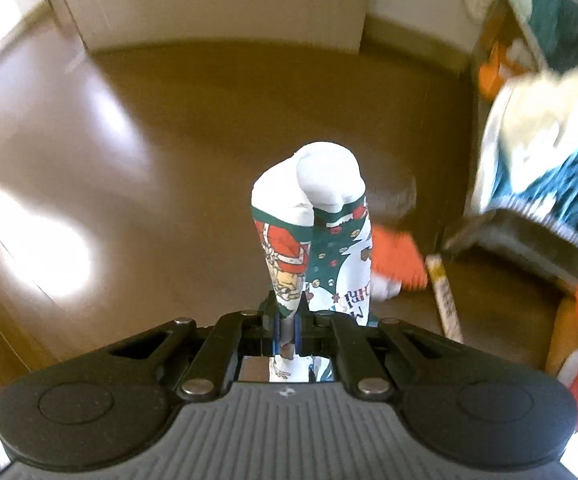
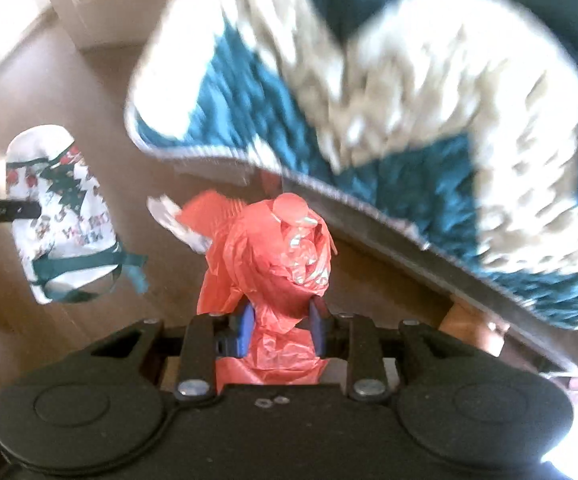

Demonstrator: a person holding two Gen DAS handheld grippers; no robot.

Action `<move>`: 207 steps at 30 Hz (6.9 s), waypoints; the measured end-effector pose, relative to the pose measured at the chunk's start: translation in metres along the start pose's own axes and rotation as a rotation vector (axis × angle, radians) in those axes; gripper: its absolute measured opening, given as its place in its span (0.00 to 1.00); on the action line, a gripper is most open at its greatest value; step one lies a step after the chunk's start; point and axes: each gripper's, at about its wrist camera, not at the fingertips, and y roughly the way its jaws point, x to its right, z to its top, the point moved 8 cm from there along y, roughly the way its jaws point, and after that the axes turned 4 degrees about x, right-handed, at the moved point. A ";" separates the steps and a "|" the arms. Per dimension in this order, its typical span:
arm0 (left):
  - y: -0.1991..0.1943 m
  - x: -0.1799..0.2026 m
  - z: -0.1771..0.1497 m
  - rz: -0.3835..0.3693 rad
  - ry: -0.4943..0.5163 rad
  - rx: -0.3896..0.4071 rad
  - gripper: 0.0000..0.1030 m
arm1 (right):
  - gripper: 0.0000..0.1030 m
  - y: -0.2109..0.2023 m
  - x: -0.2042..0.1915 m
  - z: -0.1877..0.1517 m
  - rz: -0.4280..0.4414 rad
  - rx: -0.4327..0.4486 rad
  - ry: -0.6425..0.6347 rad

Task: Collect trash
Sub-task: 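Carry Christmas bag and red plastic bag up over the teal bin, then open left tool dropping Christmas bag while right tool drops red bag into bin, then lower both tools down to the orange foam net and coffee stick, then grasp orange foam net with left tool while right tool grasps coffee stick packet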

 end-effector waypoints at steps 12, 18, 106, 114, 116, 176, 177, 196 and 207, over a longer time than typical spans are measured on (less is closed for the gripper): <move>-0.160 0.016 0.072 -0.035 0.051 0.300 0.06 | 0.26 -0.160 -0.017 0.033 0.004 0.265 -0.049; -0.252 0.036 0.090 -0.061 0.088 0.426 0.06 | 0.26 -0.237 -0.012 0.044 -0.010 0.404 -0.059; -0.342 0.387 0.264 -0.305 0.390 0.324 0.67 | 0.48 -0.340 0.176 0.209 -0.221 0.563 0.051; -0.386 0.366 0.257 -0.313 0.376 0.373 0.72 | 0.53 -0.387 0.155 0.195 -0.206 0.627 0.030; -0.396 0.360 0.253 -0.315 0.376 0.387 0.73 | 0.54 -0.397 0.148 0.191 -0.206 0.637 0.024; 0.009 0.060 0.058 -0.170 0.162 0.029 1.00 | 0.56 0.035 -0.029 0.032 0.068 0.074 -0.149; 0.026 0.065 0.054 -0.179 0.155 0.000 1.00 | 0.56 0.050 -0.026 0.028 0.060 0.055 -0.144; 0.217 0.126 -0.005 -0.181 0.146 -0.266 1.00 | 0.56 0.238 -0.015 -0.036 0.048 -0.198 -0.150; 0.242 0.143 -0.011 -0.168 0.248 -0.253 0.86 | 0.52 0.269 -0.020 -0.038 0.059 -0.227 -0.174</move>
